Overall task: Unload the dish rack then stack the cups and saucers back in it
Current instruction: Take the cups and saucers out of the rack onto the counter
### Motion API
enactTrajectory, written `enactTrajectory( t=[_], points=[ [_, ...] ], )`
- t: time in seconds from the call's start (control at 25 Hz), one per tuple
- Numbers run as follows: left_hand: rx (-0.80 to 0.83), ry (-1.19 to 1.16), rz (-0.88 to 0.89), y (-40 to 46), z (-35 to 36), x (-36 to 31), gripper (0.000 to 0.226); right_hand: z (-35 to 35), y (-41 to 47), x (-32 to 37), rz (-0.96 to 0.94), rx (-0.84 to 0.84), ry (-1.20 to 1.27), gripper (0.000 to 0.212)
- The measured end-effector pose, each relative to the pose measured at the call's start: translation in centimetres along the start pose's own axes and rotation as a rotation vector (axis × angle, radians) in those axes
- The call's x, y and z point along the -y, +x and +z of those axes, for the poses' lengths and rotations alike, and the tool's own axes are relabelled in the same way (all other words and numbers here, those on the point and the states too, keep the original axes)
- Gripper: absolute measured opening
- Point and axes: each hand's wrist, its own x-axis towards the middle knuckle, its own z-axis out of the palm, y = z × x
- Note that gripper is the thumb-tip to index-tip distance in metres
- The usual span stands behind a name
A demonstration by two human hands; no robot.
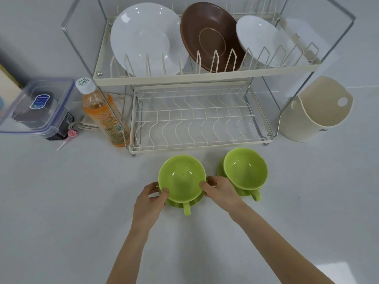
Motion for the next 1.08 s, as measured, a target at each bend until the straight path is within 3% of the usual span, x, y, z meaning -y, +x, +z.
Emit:
enactTrajectory(
  t=[0.2,0.32,0.52,0.76,1.08],
  points=[
    [-0.004,-0.008,-0.005,0.2,0.5,0.9,0.038,0.2,-0.2,-0.9,-0.002,-0.039,-0.002,0.037],
    [-0.016,0.078,0.029,0.3,0.5,0.8,0.042,0.0,-0.7,-0.6,-0.008,-0.033,-0.023,0.051],
    [-0.069,0.324,0.136,0.0,0.3,0.2,0.05,-1.1,-1.3,-0.3,-0.095,-0.042,-0.185,0.056],
    [-0.168,0.602,0.462,-2.2,0.2,-4.7,0.044,-4.7,-3.6,2.3,-0.371,-0.034,-0.445,0.054],
    [-0.316,0.715,0.872,-6.2,0.4,-15.6,0.037,-12.2,-7.8,10.2,-0.748,-0.174,-0.618,0.046]
  ],
)
